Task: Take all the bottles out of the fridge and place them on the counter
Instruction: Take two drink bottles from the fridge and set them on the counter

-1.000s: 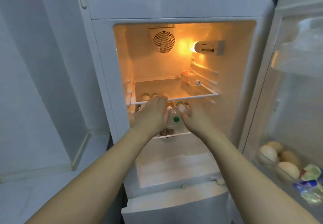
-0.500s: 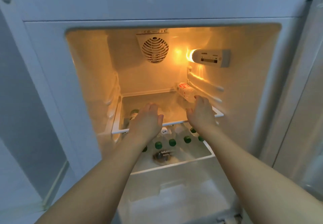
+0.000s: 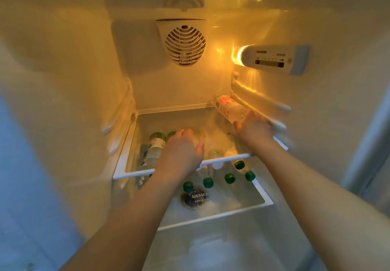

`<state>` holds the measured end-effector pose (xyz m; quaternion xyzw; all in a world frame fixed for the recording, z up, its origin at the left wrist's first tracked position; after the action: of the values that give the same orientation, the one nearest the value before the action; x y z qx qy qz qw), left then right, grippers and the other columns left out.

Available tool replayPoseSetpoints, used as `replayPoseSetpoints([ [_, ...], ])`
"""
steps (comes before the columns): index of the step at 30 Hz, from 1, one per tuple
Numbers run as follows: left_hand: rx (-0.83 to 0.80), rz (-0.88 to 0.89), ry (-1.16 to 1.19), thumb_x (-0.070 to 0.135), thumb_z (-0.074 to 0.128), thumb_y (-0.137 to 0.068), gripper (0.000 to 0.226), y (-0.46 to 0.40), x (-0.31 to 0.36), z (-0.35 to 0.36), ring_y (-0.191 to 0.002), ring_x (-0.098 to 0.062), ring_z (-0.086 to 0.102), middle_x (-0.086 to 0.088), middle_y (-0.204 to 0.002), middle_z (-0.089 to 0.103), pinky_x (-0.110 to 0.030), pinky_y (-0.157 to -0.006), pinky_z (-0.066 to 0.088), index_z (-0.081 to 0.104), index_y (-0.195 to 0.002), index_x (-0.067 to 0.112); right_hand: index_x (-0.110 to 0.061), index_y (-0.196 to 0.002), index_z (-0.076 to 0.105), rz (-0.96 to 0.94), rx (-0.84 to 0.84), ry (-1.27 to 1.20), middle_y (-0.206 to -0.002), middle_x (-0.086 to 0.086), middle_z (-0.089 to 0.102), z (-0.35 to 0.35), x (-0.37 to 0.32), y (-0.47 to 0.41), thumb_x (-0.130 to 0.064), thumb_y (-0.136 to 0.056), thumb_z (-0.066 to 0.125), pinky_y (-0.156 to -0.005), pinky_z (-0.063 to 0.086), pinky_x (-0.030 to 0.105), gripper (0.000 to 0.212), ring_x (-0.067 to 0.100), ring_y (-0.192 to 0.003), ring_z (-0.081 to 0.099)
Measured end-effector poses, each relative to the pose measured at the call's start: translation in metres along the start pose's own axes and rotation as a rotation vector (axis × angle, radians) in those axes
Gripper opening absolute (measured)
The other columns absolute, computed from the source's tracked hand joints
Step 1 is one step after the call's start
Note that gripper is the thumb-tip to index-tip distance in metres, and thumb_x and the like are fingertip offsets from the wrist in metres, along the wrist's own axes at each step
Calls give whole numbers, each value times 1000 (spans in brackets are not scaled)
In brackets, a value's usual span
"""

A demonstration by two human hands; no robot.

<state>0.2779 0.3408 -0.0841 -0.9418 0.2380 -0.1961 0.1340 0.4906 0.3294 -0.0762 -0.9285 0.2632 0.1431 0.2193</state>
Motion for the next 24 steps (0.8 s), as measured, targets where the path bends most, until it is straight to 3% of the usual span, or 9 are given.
replayPoseSetpoints([
  [3, 26, -10, 2, 46, 43, -97, 50, -4, -2, 4, -116, -21, 50, -4, -132, 51, -34, -85, 42, 43, -136, 14, -3, -143, 32, -21, 8, -14, -134, 18, 52, 4, 0, -10, -41, -98, 47, -93, 45, 42, 61, 35, -120, 53],
  [6, 41, -23, 9, 46, 44, -98, 50, -6, -3, 5, -118, -22, 50, -4, -133, 51, -36, -91, 45, 44, -136, 15, -3, -143, 30, -14, -13, -40, -126, 17, 58, 4, -1, -10, -32, -101, 47, -75, 41, 32, 53, 32, -109, 58],
  [8, 52, -30, 2, 46, 44, -98, 49, -4, -3, 7, -119, -21, 50, -3, -134, 51, -36, -93, 45, 45, -136, 15, -2, -142, 30, -26, 0, -36, -123, 16, 59, 4, -2, -8, -33, -101, 47, -71, 38, 31, 54, 31, -106, 60],
  [11, 67, -34, 4, 44, 44, -98, 46, -3, -4, 7, -117, -21, 51, -3, -132, 52, -35, -91, 45, 46, -134, 15, -3, -146, 26, -44, 10, -54, -124, 15, 59, 3, -5, -4, -33, -101, 45, -70, 38, 30, 57, 30, -105, 60],
  [14, 65, -26, 3, 42, 43, -99, 44, -5, -4, 7, -111, -20, 52, -3, -128, 54, -32, -84, 43, 48, -133, 14, -11, -141, 35, -96, 108, -176, -119, 13, 62, -4, -4, 6, -30, -103, 41, -69, 40, 29, 43, 28, -101, 61],
  [17, 32, -33, 4, 42, 42, -99, 44, -5, -4, 6, -110, -20, 52, -4, -126, 54, -32, -84, 43, 49, -132, 13, -18, -142, 36, -126, 199, -306, -118, 11, 64, -8, -2, 33, -36, -101, 40, -81, 53, 41, 45, 31, -102, 63],
  [19, 9, -11, 18, 42, 40, -100, 44, -3, -1, 4, -107, -20, 53, -5, -124, 56, -32, -85, 43, 49, -131, 12, -22, -143, 34, -113, 213, -376, -118, 10, 64, -14, -1, 59, -39, -100, 39, -84, 52, 48, 46, 31, -104, 62],
  [24, 37, 66, 109, 32, 40, -102, 40, 14, 6, -15, -110, -26, 54, -11, -125, 57, -35, -87, 43, 49, -134, 9, -22, -132, 49, -142, 332, -339, -114, 12, 66, -56, 2, 108, -38, -102, 34, -78, 48, 41, 37, 36, -103, 60],
])
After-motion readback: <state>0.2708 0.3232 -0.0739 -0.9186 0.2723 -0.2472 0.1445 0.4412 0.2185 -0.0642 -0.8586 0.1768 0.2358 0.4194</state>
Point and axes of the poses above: each hand's wrist, its own y-axis away from the middle knuckle, its own z-axis out of the palm, x = y × z, the point moved 3 cm from there along -y, towards the middle knuckle
